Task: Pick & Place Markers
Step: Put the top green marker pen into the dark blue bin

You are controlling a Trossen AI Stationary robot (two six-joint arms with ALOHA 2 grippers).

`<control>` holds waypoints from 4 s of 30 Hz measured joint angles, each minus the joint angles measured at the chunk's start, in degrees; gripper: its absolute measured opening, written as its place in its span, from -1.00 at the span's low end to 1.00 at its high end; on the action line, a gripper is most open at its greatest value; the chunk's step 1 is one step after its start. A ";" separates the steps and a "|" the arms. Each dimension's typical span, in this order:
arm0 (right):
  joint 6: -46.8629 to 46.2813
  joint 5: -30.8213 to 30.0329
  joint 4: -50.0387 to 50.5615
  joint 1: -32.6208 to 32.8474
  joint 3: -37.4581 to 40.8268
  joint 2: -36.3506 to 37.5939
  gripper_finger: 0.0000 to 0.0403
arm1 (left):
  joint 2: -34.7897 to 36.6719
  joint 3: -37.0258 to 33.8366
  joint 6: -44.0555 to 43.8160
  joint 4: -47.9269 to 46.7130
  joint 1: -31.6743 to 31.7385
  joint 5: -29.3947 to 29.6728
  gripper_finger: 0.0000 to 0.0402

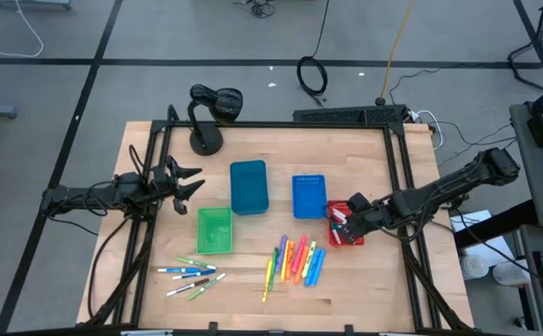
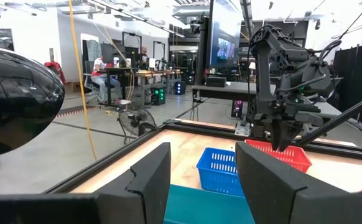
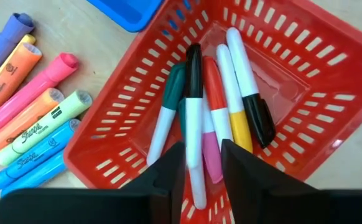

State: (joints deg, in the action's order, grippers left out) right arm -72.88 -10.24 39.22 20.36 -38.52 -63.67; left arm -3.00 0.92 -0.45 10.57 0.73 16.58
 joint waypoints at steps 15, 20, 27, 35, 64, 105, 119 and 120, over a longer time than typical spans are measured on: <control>9.18 2.31 0.58 -1.14 -0.02 20.52 -0.60 | 0.01 -0.01 0.01 -0.02 0.00 0.00 -0.08; 22.40 -6.39 0.95 -1.16 -0.02 30.34 -0.63 | -0.01 0.00 0.00 0.00 -0.01 0.00 -0.08; 44.91 -8.72 0.59 -1.14 3.39 38.88 -0.65 | 0.00 0.00 0.00 0.00 -0.01 0.00 -0.08; 56.99 -11.11 -27.75 -1.14 20.01 41.60 -0.65 | 0.01 0.01 -0.01 0.00 -0.02 0.00 -0.08; 73.27 11.83 -45.01 -3.91 35.56 63.53 -0.65 | -0.01 -0.01 -0.01 -0.20 -0.04 0.00 -0.08; 78.23 14.91 -44.54 -22.21 36.02 63.44 -0.65 | -0.01 -0.01 0.01 0.00 -0.04 0.00 -0.08; 78.29 14.91 -44.54 -22.18 36.04 63.44 -0.65 | 0.01 -0.01 -0.01 0.00 -0.04 0.00 -0.08; 78.29 14.91 -44.57 -22.18 36.04 63.44 -0.65 | 0.00 -0.01 -0.01 0.00 -0.04 0.00 -0.08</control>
State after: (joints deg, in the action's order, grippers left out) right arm 5.41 4.67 -5.34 -1.83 -2.48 -0.23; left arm -3.00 0.91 -0.47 10.57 0.69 16.58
